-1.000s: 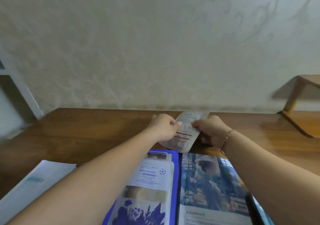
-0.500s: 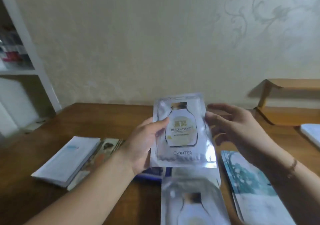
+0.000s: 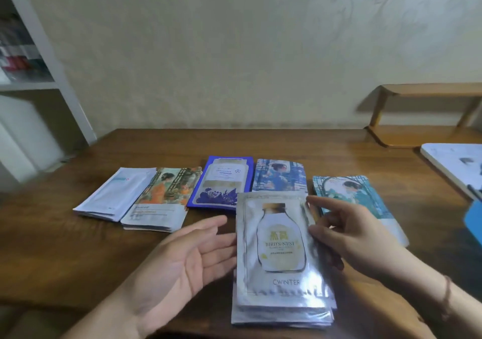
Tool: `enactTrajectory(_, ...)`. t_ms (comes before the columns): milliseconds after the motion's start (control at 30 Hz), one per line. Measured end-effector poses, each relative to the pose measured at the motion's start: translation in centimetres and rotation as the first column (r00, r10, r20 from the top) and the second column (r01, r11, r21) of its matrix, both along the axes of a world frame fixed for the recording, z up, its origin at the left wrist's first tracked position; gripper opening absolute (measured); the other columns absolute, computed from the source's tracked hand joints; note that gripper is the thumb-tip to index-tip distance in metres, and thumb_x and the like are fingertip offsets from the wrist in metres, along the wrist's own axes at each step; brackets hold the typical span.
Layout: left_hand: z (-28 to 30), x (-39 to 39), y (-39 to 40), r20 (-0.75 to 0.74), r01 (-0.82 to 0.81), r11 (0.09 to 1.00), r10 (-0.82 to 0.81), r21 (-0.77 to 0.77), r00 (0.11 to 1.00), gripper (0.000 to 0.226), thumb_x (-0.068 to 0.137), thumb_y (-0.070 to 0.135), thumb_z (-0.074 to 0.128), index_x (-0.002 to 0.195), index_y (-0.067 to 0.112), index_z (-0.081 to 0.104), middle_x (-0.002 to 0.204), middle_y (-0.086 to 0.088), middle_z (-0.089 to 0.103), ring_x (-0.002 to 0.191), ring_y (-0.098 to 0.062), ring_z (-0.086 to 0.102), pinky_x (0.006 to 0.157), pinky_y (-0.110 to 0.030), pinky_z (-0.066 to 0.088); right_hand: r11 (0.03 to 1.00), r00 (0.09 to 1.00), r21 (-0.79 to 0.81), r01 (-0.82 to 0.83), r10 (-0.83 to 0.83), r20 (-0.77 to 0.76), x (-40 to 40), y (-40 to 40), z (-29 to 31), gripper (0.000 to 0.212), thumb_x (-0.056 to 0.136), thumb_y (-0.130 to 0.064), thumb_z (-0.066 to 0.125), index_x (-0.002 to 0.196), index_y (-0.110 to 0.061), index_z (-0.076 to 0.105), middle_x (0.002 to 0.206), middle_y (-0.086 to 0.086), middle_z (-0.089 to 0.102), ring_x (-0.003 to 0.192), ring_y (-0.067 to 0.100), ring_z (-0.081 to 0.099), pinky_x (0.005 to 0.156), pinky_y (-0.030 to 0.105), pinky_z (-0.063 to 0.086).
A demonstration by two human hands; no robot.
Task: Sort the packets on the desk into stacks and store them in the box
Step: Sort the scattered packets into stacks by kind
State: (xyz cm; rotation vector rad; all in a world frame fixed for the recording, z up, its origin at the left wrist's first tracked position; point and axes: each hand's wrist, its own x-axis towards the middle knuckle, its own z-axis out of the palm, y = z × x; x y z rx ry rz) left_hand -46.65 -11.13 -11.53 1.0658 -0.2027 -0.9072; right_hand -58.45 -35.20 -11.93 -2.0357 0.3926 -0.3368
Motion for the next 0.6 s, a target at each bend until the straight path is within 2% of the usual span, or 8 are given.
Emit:
enactTrajectory(100,-0.6,-0.6,1.1,0.125,-0.140,0.990,0.135,0.033,0.983,0.048,0.075,0.015,0.062,0.123,0.006,0.059,0.113,-0.023,0.070,0.102,-0.035,0.069,0.084,-0.043,0.058,0.997,1.000,-0.077,-0.022,0.021,-0.018,-0.3,0.4,-0.6,0.051,0.088,-0.007,0.065,0.136,-0.021,0.052,0.058,0.003,0.066,0.041,0.014,0.056,0.048,0.023,0.047)
enactTrajectory(167,-1.1,-1.2,1.2,0.367,-0.253,0.966,0.214,0.061,0.905,0.044,0.077,0.018,0.071,0.120,0.015,0.063,0.119,-0.011,0.069,0.108,-0.026,0.068,0.090,-0.039,0.057,0.982,0.999,-0.182,0.042,-0.041,0.011,-0.3,0.4,-0.8,0.048,0.085,-0.015,0.070,0.131,-0.022,0.058,0.060,-0.004,0.066,0.045,0.007,0.056,0.050,0.017,0.043)
enactTrajectory(200,-1.3,-1.7,1.3,0.569,-0.290,0.953,0.190,0.089,0.800,0.044,0.080,0.028,0.073,0.122,0.023,0.063,0.127,-0.002,0.066,0.116,-0.019,0.064,0.095,-0.033,0.054,0.950,0.991,-0.285,0.128,-0.108,0.085,-0.3,0.3,-0.8,0.044,0.084,-0.023,0.072,0.126,-0.022,0.062,0.062,-0.008,0.066,0.052,0.007,0.058,0.051,0.013,0.041)
enactTrajectory(267,-2.0,-2.5,1.0,0.911,-0.316,0.929,-0.047,0.190,0.411,0.063,0.079,0.055,0.063,0.138,0.036,0.049,0.149,0.017,0.044,0.137,-0.005,0.041,0.108,-0.027,0.038,0.854,0.948,-0.448,0.266,-0.148,0.282,-0.2,0.2,-0.4,0.041,0.083,-0.041,0.069,0.119,-0.022,0.067,0.073,-0.014,0.064,0.070,0.007,0.060,0.062,0.010,0.042)
enactTrajectory(333,-2.9,-3.4,-0.2,0.940,-0.320,0.884,-0.327,0.341,0.099,0.088,0.077,0.077,0.047,0.152,0.040,0.018,0.161,0.024,0.002,0.148,0.000,0.005,0.114,-0.025,0.014,0.812,0.963,-0.559,0.169,-0.015,0.270,0.6,0.5,-0.1,0.053,0.085,-0.057,0.054,0.125,-0.024,0.063,0.108,-0.016,0.063,0.102,0.004,0.057,0.087,0.014,0.043)
enactTrajectory(367,-3.3,-3.7,-0.8,0.897,-0.348,0.835,-0.441,0.425,0.038,0.100,0.073,0.085,0.041,0.152,0.039,0.001,0.158,0.025,-0.019,0.147,0.000,-0.013,0.115,-0.024,0.003,0.785,0.979,-0.615,0.068,0.067,0.193,1.4,0.8,-0.2,0.061,0.086,-0.063,0.046,0.131,-0.024,0.060,0.126,-0.013,0.058,0.120,0.009,0.050,0.101,0.021,0.037)
enactTrajectory(467,-4.4,-3.8,-2.1,0.799,-0.396,0.724,-0.600,0.565,0.043,0.115,0.061,0.095,0.031,0.143,0.038,-0.026,0.142,0.024,-0.049,0.135,0.001,-0.041,0.114,-0.022,-0.016,0.715,0.983,-0.687,-0.130,0.185,0.006,2.9,1.3,-1.3,0.077,0.086,-0.071,0.032,0.145,-0.022,0.045,0.154,-0.008,0.036,0.146,0.009,0.022,0.118,0.024,0.016)
enactTrajectory(600,-5.2,-3.3,-2.3,0.778,-0.329,0.709,-0.606,0.623,0.168,0.119,0.056,0.100,0.030,0.140,0.041,-0.030,0.141,0.029,-0.048,0.136,0.007,-0.036,0.122,-0.030,-0.002,0.778,0.987,-0.613,-0.137,0.159,-0.018,3.2,1.1,-2.7,0.080,0.086,-0.069,0.034,0.151,-0.022,0.032,0.158,-0.012,0.027,0.146,0.001,0.015,0.117,0.015,0.009)
